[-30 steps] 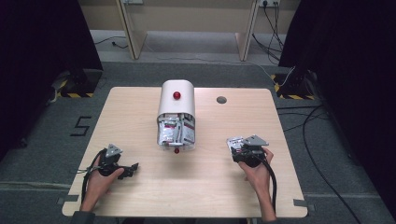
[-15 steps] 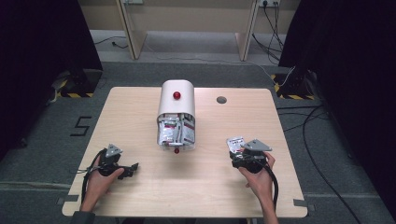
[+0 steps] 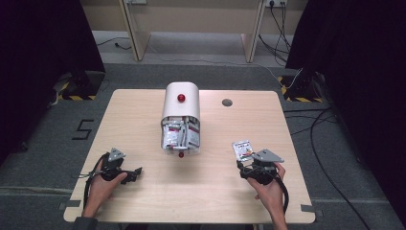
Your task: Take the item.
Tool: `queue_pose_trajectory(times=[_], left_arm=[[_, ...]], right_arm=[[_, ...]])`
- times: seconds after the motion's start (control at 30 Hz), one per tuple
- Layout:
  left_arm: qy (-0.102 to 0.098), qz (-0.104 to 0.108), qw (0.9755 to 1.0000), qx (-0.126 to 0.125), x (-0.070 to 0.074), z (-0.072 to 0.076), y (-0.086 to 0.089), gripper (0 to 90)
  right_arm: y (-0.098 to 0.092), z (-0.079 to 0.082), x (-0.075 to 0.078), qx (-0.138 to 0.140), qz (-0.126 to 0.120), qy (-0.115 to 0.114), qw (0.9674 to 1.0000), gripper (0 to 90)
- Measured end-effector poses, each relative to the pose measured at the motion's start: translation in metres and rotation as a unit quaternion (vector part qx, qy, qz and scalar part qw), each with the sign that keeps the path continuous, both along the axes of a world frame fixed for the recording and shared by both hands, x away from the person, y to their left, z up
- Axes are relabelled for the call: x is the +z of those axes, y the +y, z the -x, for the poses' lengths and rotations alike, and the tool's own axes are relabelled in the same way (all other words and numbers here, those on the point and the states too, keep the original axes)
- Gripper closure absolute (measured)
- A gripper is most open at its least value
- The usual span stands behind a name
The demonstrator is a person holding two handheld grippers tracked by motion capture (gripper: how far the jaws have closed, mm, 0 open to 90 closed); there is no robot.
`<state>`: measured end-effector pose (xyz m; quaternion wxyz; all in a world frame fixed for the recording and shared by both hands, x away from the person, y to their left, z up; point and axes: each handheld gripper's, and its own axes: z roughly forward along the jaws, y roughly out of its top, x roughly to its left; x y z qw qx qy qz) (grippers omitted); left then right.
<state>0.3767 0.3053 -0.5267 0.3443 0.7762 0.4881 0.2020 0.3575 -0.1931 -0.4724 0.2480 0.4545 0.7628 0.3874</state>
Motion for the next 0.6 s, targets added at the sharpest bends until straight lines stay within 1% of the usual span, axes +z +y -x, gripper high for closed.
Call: queue_pose_trajectory(times=[0.13,0.17,0.23,0.4,0.6], left_arm=[[0.000,0.000,1.0000,0.000,0.000,0.000,0.000,0.0],[0.000,0.000,1.0000,0.000,0.000,0.000,0.000,0.0],[0.000,0.000,1.0000,0.000,0.000,0.000,0.000,0.0],[0.000,0.000,1.0000,0.000,0.000,0.000,0.000,0.0],[0.000,0.000,1.0000,0.000,0.000,0.000,0.000,0.0]], right_arm=[[-0.003,0.005,-0.004,0.000,-0.005,-0.001,1.0000,31.2],[-0.005,0.006,-0.004,0.001,-0.003,-0.005,1.0000,30.9],[-0.006,0.009,-0.005,0.001,-0.007,0.000,1.0000,30.4],[-0.009,0.014,-0.009,0.001,-0.002,0.004,1.0000,27.0],[-0.011,0.020,-0.011,0.007,-0.002,0.002,1.0000,26.6]])
